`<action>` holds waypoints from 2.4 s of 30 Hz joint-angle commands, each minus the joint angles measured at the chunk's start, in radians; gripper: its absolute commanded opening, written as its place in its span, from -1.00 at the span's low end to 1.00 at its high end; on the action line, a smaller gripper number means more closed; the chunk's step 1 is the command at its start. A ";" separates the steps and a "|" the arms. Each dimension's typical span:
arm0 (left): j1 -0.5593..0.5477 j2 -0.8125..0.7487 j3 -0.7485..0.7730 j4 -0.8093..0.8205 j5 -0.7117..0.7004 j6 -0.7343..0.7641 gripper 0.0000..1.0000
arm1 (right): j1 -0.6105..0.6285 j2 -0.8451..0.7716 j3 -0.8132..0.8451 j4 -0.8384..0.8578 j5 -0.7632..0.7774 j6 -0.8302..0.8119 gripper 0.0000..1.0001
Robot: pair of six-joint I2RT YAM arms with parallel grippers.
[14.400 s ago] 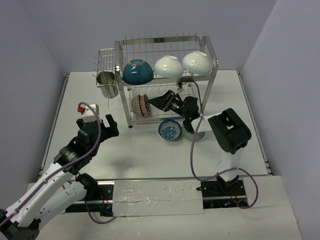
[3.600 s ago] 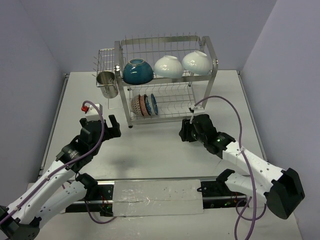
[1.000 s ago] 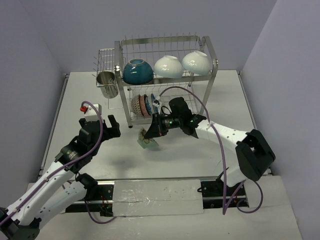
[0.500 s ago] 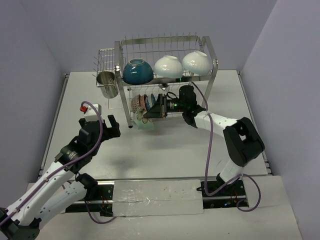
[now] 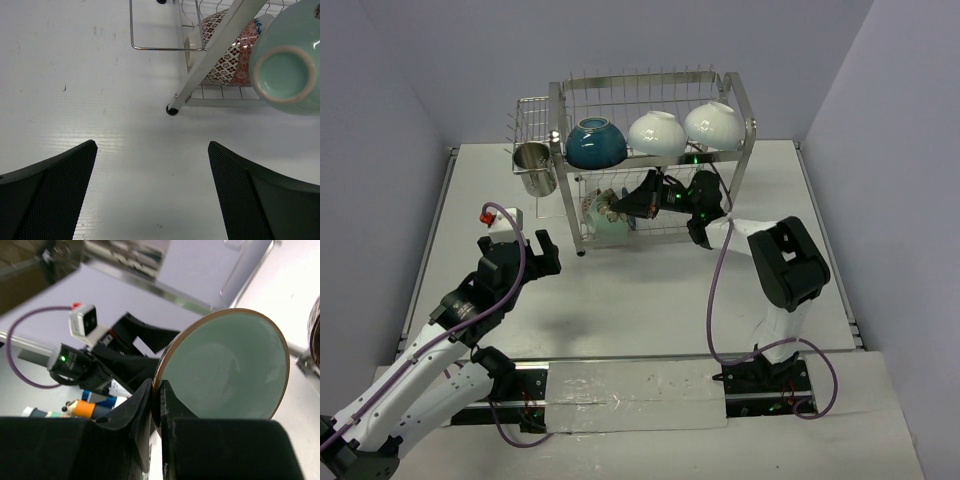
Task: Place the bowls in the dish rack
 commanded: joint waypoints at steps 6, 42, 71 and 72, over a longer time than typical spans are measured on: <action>0.005 -0.010 0.014 0.026 -0.010 0.009 0.99 | -0.022 0.027 0.076 0.313 0.139 0.112 -1.00; 0.003 -0.004 0.012 0.027 -0.007 0.007 0.99 | -0.096 0.039 -0.138 0.698 0.577 0.101 -1.00; 0.003 -0.007 0.012 0.032 -0.001 0.013 0.98 | -0.152 -0.070 -0.157 0.645 0.568 0.052 -1.00; 0.005 -0.007 0.012 0.030 -0.001 0.013 0.99 | -0.157 -0.065 -0.153 0.667 0.550 0.069 -1.00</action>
